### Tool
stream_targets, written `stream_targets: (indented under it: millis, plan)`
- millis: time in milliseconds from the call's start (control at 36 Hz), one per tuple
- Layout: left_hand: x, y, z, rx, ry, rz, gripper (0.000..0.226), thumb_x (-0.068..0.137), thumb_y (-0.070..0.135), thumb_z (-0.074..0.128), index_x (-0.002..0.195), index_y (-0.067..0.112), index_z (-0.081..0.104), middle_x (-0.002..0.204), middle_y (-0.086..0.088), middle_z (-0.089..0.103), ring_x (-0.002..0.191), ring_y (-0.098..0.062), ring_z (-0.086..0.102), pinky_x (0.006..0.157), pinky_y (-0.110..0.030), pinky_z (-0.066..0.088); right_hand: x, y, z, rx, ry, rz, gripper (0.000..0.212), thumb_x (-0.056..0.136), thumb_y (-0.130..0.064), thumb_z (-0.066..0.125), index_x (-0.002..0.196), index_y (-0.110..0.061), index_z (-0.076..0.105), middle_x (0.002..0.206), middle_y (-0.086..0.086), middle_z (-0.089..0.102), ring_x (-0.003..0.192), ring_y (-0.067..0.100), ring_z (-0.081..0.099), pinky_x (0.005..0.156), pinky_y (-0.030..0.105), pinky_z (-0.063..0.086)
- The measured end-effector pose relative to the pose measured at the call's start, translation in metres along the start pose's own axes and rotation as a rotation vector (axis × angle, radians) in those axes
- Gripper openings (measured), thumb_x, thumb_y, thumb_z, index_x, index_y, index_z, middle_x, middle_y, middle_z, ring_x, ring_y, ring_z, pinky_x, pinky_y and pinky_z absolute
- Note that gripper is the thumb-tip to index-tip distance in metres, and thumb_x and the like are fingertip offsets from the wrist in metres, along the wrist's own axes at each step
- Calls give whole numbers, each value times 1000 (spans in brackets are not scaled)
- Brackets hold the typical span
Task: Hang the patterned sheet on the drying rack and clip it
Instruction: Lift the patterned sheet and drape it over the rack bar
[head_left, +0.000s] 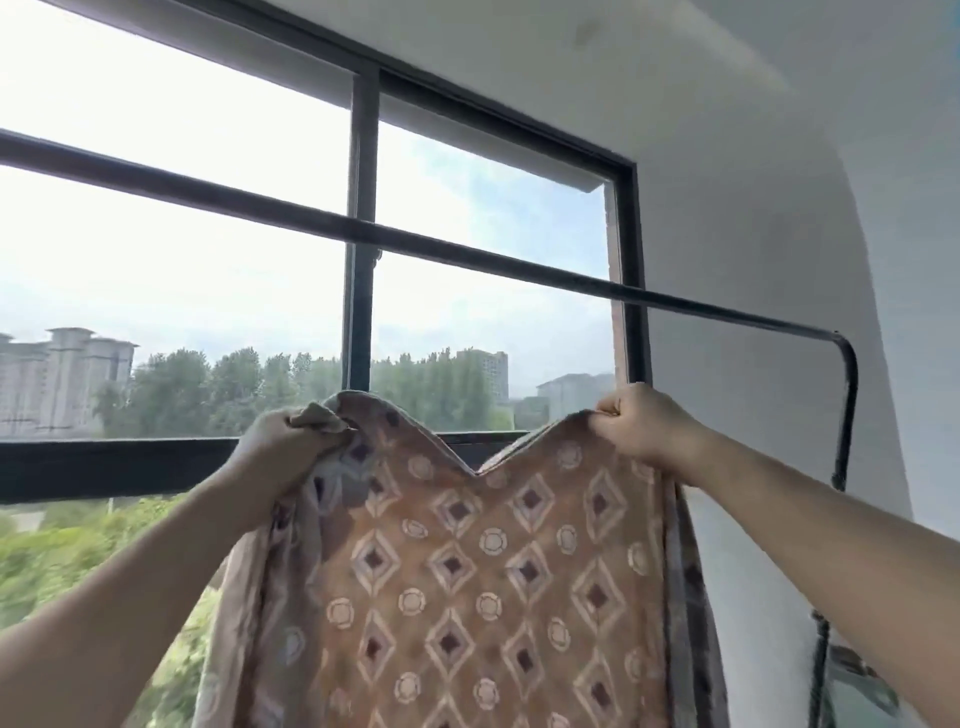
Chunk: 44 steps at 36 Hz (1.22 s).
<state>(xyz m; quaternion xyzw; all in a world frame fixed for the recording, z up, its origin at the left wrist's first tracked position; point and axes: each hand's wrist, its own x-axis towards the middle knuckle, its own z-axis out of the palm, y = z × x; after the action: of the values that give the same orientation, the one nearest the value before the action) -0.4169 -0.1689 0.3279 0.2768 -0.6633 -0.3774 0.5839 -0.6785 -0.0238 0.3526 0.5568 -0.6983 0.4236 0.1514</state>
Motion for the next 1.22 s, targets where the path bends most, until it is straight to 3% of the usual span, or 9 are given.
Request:
stream_targets:
  millis: [56,139,361,472,611,722,861,1028,1222]
  plan:
    - [-4,9,5,-128,-57,-30,19,82,-1,61,65,7,61,53,-10,63,40,-16,59,42,-19,49,4,-5,3,23,122,-21,43,90,-11,51,51,-11,34,51,3,36,51,17,34,41,18,27]
    - [-8,16,13,-291,-123,-37,42,83,-4,55,45,11,63,42,-2,59,37,-12,58,38,-16,46,10,-14,7,91,143,-68,41,91,-11,52,53,-10,35,52,2,35,50,16,32,40,18,26]
    - [-48,29,70,-338,-613,-108,26,71,-4,57,53,8,71,59,-7,68,49,-15,66,52,-23,56,12,-53,33,363,-18,-207,32,89,-24,60,63,-7,53,52,2,42,41,6,39,44,20,30]
    - [-39,27,79,-324,-405,-50,11,79,-7,60,73,2,64,60,-7,68,53,-16,65,56,-25,56,6,-53,35,513,-97,-163,29,86,-28,63,72,-4,59,66,7,55,57,16,51,53,25,41]
    - [-30,31,75,-356,-205,-22,9,79,-5,64,78,0,57,62,-10,61,46,-12,61,47,-21,53,-3,-27,36,612,-547,37,28,79,-31,65,91,-11,50,82,4,61,74,17,60,70,29,50]
    - [-24,36,76,-366,-160,-17,15,81,-5,64,72,4,55,64,-12,58,41,-11,60,44,-21,53,-15,-11,43,564,-731,62,9,85,-19,64,91,-13,61,89,2,66,84,16,62,78,29,49]
    - [-22,41,79,-388,-112,18,16,82,-4,62,71,5,55,64,-10,57,39,-9,59,41,-18,50,-24,5,59,248,-762,131,13,84,-12,60,73,-17,63,75,-3,62,67,9,56,67,22,48]
    - [-15,46,68,-433,-25,61,17,81,-2,64,70,8,55,51,-3,60,39,-8,59,41,-17,49,-34,29,78,36,-792,255,21,84,-16,60,99,-4,68,73,-3,61,59,7,56,54,19,45]
    - [-16,47,65,-393,-41,68,14,82,0,63,72,7,56,58,-5,61,39,-8,59,40,-16,48,-41,36,102,-86,-795,269,25,89,-6,47,108,-1,62,77,1,61,62,8,57,62,26,50]
